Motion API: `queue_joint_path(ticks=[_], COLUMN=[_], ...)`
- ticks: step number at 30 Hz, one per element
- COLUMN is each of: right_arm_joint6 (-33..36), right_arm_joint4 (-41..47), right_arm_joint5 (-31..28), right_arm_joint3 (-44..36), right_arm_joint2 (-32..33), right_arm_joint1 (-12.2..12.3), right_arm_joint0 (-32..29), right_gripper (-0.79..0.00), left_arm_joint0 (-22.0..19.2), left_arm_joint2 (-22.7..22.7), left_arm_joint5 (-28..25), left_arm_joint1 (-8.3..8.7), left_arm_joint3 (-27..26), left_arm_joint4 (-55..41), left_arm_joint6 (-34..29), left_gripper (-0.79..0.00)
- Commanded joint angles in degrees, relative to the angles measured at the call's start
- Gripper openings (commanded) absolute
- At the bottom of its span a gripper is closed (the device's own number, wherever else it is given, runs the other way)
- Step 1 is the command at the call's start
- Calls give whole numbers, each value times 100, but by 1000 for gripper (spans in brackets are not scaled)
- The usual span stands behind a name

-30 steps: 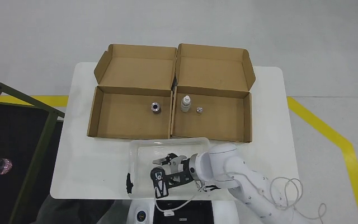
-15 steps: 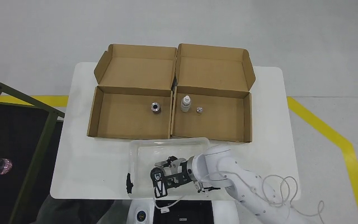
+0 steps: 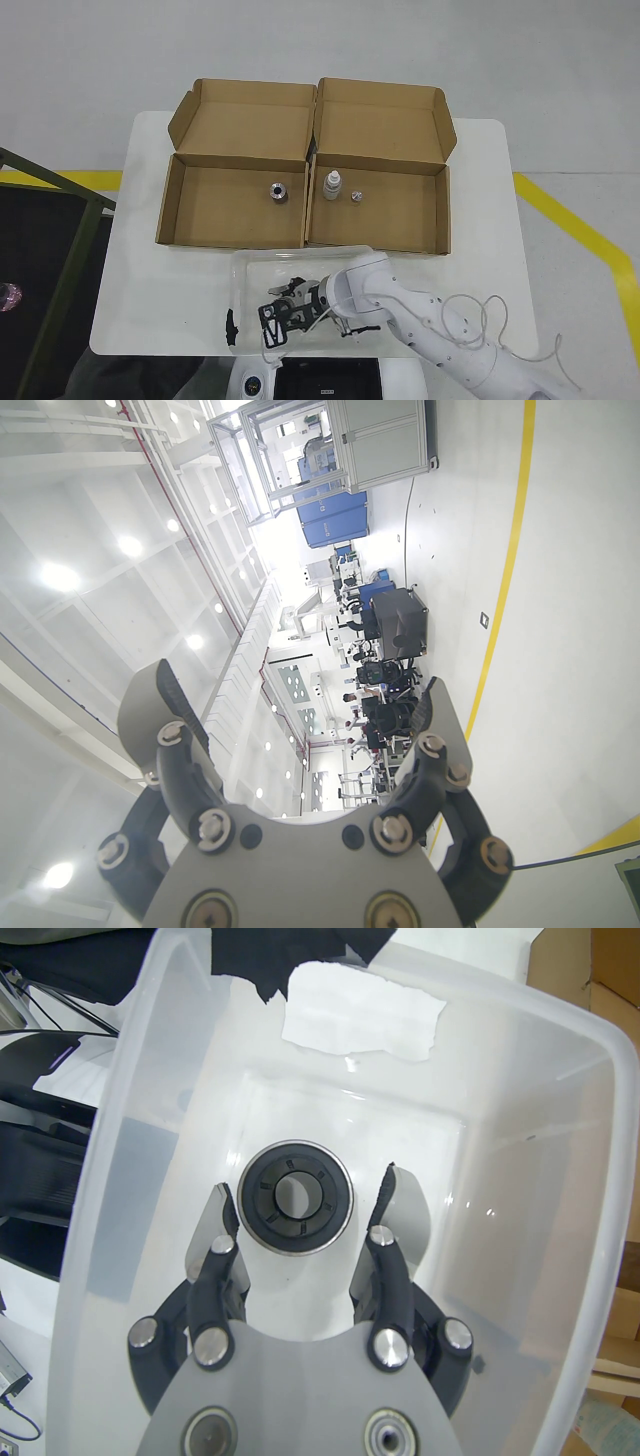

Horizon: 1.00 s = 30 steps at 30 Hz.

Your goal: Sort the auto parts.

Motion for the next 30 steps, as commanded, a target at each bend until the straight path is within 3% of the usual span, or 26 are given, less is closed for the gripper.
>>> queue_joint_path(ticks=[1,4,7,9,10,30], right_arm_joint6=[-22,-65,-91,-151,-165,-685], right_arm_joint4=[10,41,100,178,200,571], right_arm_joint5=[14,36,22,6,6,214], right_arm_joint3=[76,193,268,305,323,30], right_arm_joint2=[-60,-140,-192,-203,-205,244], right_arm_joint1=[-26,-65,-91,-103,-106,-7], right_arm_joint0=[73,176,255,291,308,282], right_gripper=[-289,-354,-520,-754,-785,-785], left_arm_joint0=[0,0,0,0,0,0], left_arm_joint2=[0,0,0,0,0,0], left_arm_joint5=[0,0,0,0,0,0], left_arm_joint1=[0,0,0,0,0,0], left_arm_joint3=[0,0,0,0,0,0], left_arm_joint4=[0,0,0,0,0,0], left_arm_joint6=[0,0,0,0,0,0], left_gripper=[0,0,0,0,0,0])
